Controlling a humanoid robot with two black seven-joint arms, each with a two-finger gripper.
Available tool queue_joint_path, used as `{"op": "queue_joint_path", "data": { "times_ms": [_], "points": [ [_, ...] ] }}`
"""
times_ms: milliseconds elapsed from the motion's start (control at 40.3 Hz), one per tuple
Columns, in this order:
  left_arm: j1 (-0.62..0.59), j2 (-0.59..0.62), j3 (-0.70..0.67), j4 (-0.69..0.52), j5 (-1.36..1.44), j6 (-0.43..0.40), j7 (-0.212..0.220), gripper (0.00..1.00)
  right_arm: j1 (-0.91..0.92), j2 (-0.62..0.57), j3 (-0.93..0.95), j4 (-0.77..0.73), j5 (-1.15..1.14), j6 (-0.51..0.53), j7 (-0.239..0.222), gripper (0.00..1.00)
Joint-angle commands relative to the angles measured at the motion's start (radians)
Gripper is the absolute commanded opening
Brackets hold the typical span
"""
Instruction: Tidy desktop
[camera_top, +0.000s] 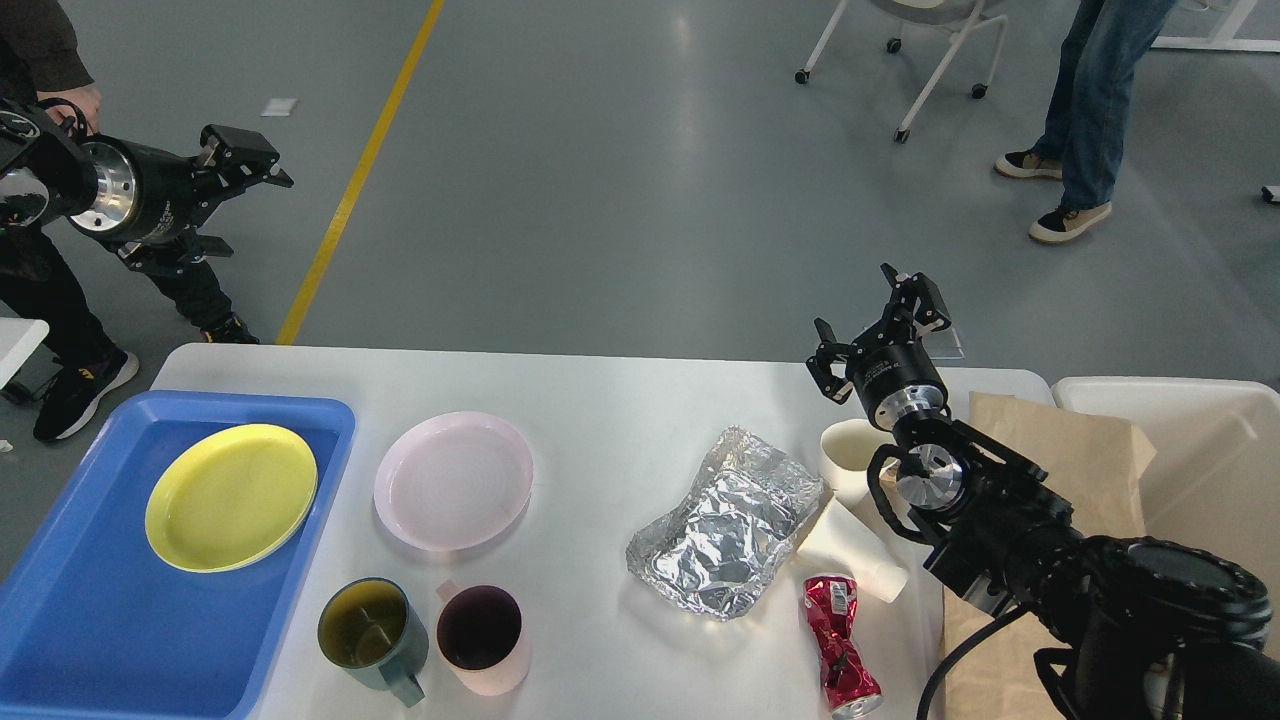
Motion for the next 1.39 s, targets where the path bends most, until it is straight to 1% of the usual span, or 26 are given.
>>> {"op": "queue_joint_path", "data": {
  "times_ms": [0, 75, 199, 348, 373, 596, 745, 795, 869, 894, 994, 1068, 1242, 1317, 1366],
  "points": [
    [-0.017, 0.014, 0.006, -0.029, 0.004, -0.018, 0.009, 1.0, 0.0, 0.0, 0.0, 0.0, 0.0, 0.0, 0.0, 1.0],
    [-0.024, 0.028, 0.006, -0.064, 0.001, -0.062, 0.009, 1.0, 0.0, -0.001, 0.0, 0.0, 0.0, 0.0, 0.0, 1.0],
    [-0.031, 0.048, 0.001, -0.115, -0.007, -0.189, 0.007, 1.0, 0.0, 0.0, 0.0, 0.0, 0.0, 0.0, 0.0, 1.0],
    [-0.031, 0.04, 0.003, -0.127, -0.008, -0.274, 0.007, 1.0, 0.0, 0.0, 0.0, 0.0, 0.0, 0.0, 0.0, 1.0],
    [-0.028, 0.036, 0.004, -0.141, -0.007, -0.3, 0.009, 1.0, 0.0, 0.0, 0.0, 0.001, 0.0, 0.0, 0.0, 1.0],
    [-0.021, 0.022, 0.013, -0.16, 0.01, -0.3, 0.015, 1.0, 0.0, 0.0, 0.0, 0.001, 0.0, 0.0, 0.0, 1.0],
    [-0.03, -0.032, 0.072, -0.173, 0.046, -0.3, 0.114, 1.0, 0.0, 0.0, 0.0, 0.0, 0.0, 0.0, 0.0, 1.0],
    [-0.036, -0.044, 0.078, -0.196, 0.067, -0.3, 0.141, 1.0, 0.0, 0.0, 0.0, 0.0, 0.0, 0.0, 0.0, 1.0],
    [-0.057, -0.047, 0.078, -0.239, 0.11, -0.3, 0.145, 1.0, 0.0, 0.0, 0.0, 0.0, 0.0, 0.0, 0.0, 1.0],
    [-0.076, -0.047, 0.078, -0.282, 0.148, -0.3, 0.145, 0.99, 0.0, 0.0, 0.0, 0.0, 0.0, 0.0, 0.0, 1.0],
    [-0.105, -0.047, 0.076, -0.353, 0.219, -0.3, 0.145, 0.99, 0.0, 0.0, 0.0, 0.0, 0.0, 0.0, 0.0, 1.0],
    [-0.119, -0.053, 0.073, -0.393, 0.266, -0.3, 0.145, 0.99, 0.0, 0.0, 0.0, 0.0, 0.0, 0.0, 0.0, 1.0],
    [-0.134, -0.055, 0.076, -0.537, 0.328, -0.3, 0.145, 0.99, 0.0, 0.0, 0.0, 0.0, 0.0, 0.0, 0.0, 1.0],
    [-0.134, -0.056, 0.076, -0.574, 0.343, -0.3, 0.15, 0.99, 0.0, 0.0, 0.0, 0.0, 0.0, 0.0, 0.0, 1.0],
    [-0.134, -0.058, 0.076, -0.6, 0.346, -0.3, 0.17, 0.99, 0.0, 0.0, 0.0, 0.0, 0.0, 0.0, 0.0, 1.0]
  ]
}}
